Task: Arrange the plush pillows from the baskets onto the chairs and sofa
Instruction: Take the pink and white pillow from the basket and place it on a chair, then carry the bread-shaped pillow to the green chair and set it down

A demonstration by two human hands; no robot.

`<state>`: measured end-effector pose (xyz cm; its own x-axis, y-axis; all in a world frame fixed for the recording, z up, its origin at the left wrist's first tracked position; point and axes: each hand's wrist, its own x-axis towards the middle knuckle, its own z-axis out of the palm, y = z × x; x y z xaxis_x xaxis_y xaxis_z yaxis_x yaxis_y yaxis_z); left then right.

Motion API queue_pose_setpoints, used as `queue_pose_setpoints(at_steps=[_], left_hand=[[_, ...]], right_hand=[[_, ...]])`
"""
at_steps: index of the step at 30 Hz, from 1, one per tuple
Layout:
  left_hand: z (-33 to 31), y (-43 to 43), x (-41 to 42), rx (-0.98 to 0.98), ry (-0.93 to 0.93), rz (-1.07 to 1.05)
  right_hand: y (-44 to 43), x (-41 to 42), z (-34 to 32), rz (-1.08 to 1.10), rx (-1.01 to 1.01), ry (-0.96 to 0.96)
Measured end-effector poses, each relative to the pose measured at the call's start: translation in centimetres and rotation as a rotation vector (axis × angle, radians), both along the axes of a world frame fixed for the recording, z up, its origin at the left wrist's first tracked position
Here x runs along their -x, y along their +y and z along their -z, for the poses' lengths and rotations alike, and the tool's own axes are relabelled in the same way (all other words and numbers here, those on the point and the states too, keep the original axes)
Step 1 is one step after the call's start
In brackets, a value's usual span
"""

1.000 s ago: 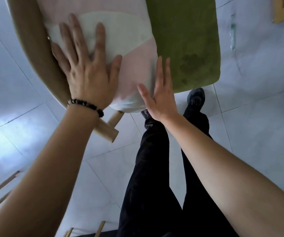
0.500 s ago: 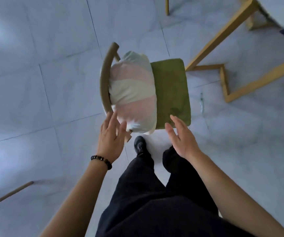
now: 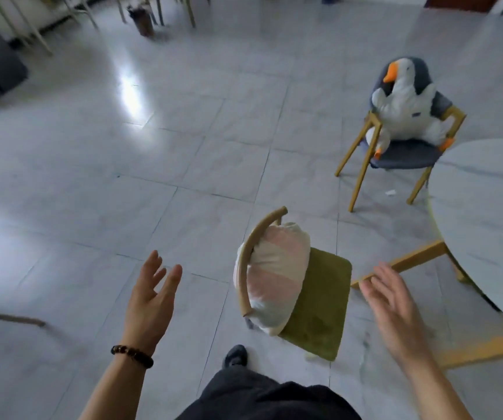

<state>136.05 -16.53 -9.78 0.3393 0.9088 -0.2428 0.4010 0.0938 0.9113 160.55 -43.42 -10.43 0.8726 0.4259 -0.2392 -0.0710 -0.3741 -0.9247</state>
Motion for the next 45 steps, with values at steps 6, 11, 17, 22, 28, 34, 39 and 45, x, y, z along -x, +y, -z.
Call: queue_pose_setpoints(at_steps=[6, 11, 17, 22, 28, 34, 39, 45], left_hand=[[-0.3, -9.1, 7.3, 0.066, -0.043, -0.363], [0.2, -18.2, 16.7, 0.086, 0.059, -0.582], [-0.8, -29.1, 30.8, 0.057, 0.097, -1.006], [1.1, -34.8, 41.8, 0.057, 0.032, -1.284], [1.0, -35.5, 55.0, 0.036, -0.060, -1.426], [-1.6, -32.7, 65.9, 0.005, -0.036, -1.436], [-0.9, -27.4, 73.6, -0.015, 0.007, -1.411], [0.9, -17.9, 84.6, 0.032, 0.046, -1.403]], right_hand=[[0.2, 0.6, 0.4, -0.359, -0.025, 0.047], [2.4, 6.5, 2.6, -0.651, -0.009, 0.133], [6.2, 19.7, 1.1, -1.076, 0.040, 0.112], [9.2, 33.8, 0.6, -1.301, -0.026, 0.004], [11.6, 52.4, 1.0, -1.479, -0.039, -0.038], [14.7, 65.0, -1.6, -1.593, -0.060, -0.049], [19.4, 72.0, -0.2, -1.571, -0.085, -0.041], [29.4, 84.4, 3.7, -1.545, -0.074, 0.004]])
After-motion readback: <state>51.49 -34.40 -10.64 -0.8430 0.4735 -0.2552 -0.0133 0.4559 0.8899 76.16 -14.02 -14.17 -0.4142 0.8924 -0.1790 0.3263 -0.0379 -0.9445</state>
